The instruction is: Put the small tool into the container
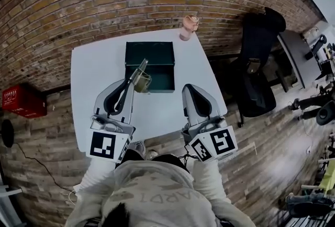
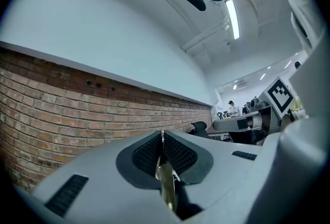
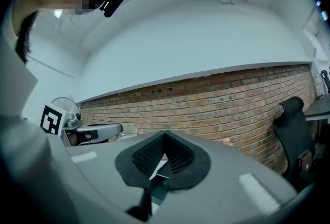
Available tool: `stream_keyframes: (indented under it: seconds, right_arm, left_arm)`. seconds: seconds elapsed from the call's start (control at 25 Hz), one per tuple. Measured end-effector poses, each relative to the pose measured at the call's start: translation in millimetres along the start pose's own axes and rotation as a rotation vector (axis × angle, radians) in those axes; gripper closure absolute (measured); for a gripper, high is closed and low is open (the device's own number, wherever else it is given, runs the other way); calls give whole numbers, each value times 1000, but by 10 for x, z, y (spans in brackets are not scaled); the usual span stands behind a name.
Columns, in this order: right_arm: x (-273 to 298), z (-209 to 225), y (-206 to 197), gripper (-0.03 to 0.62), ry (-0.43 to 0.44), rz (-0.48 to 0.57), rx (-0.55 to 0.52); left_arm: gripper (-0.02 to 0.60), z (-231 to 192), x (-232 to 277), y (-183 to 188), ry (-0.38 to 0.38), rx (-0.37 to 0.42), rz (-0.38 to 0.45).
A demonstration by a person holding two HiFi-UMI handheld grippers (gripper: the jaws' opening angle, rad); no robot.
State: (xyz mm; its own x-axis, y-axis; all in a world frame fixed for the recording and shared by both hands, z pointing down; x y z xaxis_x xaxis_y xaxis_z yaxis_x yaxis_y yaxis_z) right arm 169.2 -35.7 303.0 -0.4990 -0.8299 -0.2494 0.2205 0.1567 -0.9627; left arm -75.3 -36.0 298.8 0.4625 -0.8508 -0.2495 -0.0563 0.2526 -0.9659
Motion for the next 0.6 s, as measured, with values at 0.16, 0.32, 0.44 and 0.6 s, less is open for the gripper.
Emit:
stream_keyframes:
  seconds: [0.16, 0.32, 0.44, 0.6]
  right_arm:
    - [128, 81, -53, 583, -17, -14, -1]
    - [240, 159, -109, 583, -32, -27, 1]
    - [300, 207, -159, 584, -41, -38, 4]
    - [360, 287, -215, 584, -59, -50, 11]
  left_arm:
    - [560, -104, 189, -160, -35, -11, -29]
    - [560, -197, 360, -328, -75, -9, -60]
    - [560, -241, 451, -477, -103, -2, -91]
    - [560, -232, 570, -644, -145, -10, -129]
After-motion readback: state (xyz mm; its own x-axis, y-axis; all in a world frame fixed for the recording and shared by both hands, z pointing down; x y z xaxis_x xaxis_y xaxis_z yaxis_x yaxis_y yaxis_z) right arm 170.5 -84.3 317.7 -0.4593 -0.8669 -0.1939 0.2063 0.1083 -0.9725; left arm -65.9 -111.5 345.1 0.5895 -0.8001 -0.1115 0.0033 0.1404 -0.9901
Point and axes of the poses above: the fingertips, and each gripper's own axes: x forward along the fingers, z to its right, y out of its top, the point moved 10 cm from there along -x, backward along the fingers, and after that the axes turned 10 degrees about z, right-handed, at the moved point
